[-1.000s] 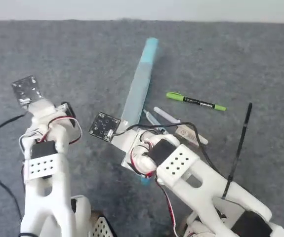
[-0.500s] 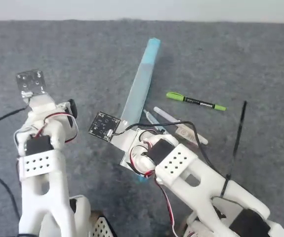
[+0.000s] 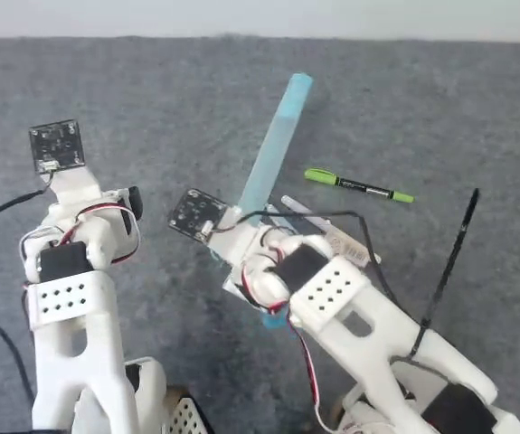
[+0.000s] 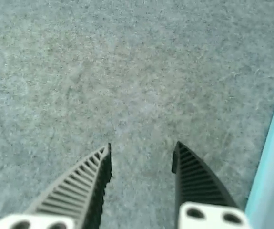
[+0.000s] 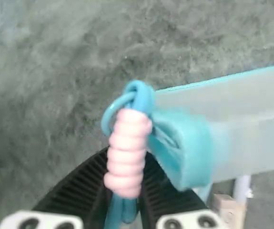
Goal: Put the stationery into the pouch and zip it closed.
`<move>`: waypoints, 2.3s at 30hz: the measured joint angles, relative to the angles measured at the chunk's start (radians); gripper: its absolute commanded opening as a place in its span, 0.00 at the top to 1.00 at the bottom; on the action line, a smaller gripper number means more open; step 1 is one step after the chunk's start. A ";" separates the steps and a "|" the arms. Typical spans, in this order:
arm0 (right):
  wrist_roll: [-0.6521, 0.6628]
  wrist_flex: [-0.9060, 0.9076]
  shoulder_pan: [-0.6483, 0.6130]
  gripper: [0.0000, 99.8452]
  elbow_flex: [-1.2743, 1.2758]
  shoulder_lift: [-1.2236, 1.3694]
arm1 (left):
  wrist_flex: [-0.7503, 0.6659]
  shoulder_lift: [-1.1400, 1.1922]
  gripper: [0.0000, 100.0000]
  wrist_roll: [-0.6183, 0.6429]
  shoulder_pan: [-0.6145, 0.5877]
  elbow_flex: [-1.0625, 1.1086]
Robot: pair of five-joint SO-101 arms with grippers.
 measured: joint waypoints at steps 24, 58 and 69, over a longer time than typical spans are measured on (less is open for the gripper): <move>0.133 0.068 0.014 0.65 -0.213 0.370 | -0.035 0.000 0.80 0.000 -0.153 0.000; -0.046 0.250 0.351 0.99 -0.226 -0.285 | -0.178 0.000 0.80 0.029 0.104 0.157; -0.021 0.514 0.219 0.99 -0.858 0.152 | -0.239 0.000 0.80 0.057 0.293 0.221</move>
